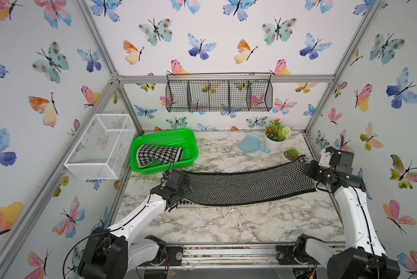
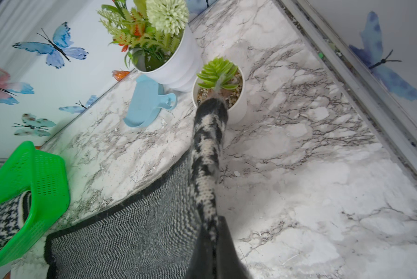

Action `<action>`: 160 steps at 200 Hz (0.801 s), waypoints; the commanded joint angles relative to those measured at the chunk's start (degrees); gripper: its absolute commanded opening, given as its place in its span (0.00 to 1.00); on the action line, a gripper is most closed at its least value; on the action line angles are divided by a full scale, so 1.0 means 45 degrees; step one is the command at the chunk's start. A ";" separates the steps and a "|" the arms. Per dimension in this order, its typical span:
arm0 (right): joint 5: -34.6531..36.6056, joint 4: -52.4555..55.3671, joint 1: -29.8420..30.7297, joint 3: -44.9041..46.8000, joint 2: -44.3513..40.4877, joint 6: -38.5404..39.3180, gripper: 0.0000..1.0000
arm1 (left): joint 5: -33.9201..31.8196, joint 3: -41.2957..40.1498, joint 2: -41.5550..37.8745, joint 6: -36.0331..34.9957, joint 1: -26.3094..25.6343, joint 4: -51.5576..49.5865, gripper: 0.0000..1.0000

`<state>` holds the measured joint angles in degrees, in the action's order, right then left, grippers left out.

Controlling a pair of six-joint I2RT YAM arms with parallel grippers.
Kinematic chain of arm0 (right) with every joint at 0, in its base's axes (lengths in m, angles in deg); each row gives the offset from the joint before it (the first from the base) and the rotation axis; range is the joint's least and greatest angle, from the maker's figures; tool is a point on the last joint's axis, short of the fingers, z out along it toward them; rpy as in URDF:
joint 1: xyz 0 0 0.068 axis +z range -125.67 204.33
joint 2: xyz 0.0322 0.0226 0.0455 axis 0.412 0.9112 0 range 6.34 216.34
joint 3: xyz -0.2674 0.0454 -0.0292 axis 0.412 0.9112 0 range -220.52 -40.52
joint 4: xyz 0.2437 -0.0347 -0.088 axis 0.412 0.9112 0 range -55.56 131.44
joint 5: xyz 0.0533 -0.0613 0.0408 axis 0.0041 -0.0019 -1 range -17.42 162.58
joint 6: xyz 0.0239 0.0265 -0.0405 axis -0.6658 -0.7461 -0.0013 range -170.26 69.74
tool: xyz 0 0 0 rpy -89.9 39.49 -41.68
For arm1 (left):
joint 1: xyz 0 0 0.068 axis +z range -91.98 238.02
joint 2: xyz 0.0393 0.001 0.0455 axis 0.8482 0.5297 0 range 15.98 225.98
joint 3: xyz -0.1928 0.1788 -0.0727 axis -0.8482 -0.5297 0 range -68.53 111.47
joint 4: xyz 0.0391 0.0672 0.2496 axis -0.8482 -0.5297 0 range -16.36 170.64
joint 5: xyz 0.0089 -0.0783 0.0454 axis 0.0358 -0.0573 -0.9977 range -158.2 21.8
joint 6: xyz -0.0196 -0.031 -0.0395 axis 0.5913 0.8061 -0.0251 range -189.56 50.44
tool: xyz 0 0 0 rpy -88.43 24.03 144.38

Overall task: Roll up the scarf and place it into the basket
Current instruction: Flatten out the scarf at the center of the board, then fold the scarf at the center of the board.

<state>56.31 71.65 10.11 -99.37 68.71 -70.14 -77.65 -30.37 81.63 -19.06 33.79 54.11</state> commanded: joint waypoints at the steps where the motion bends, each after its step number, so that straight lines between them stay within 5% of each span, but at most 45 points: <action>1: -0.1535 -0.0369 -0.0047 -0.0370 -0.0279 -0.0380 0.01 | -0.0223 0.0390 -0.0232 -0.0784 0.0150 -0.0811 0.95; 67: -0.4527 -0.0200 0.0497 -0.1137 -0.0641 -0.1541 0.01 | 0.1960 0.0741 -0.0011 -0.0857 0.0052 0.0414 0.94; 109: -0.1747 -0.0929 0.4918 -0.1841 -0.0073 -0.3053 0.01 | 0.2704 0.1148 -0.0501 -0.0617 -0.0871 0.0886 0.94; 160: -0.0170 -0.2664 0.8954 -0.2048 0.0969 -0.4882 0.01 | 0.3056 0.1596 0.0147 -0.0370 -0.2391 0.1372 0.94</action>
<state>50.56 65.34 45.04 -107.53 71.97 -86.43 -65.70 -24.25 80.65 -21.50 25.37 58.73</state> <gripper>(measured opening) 0.055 0.936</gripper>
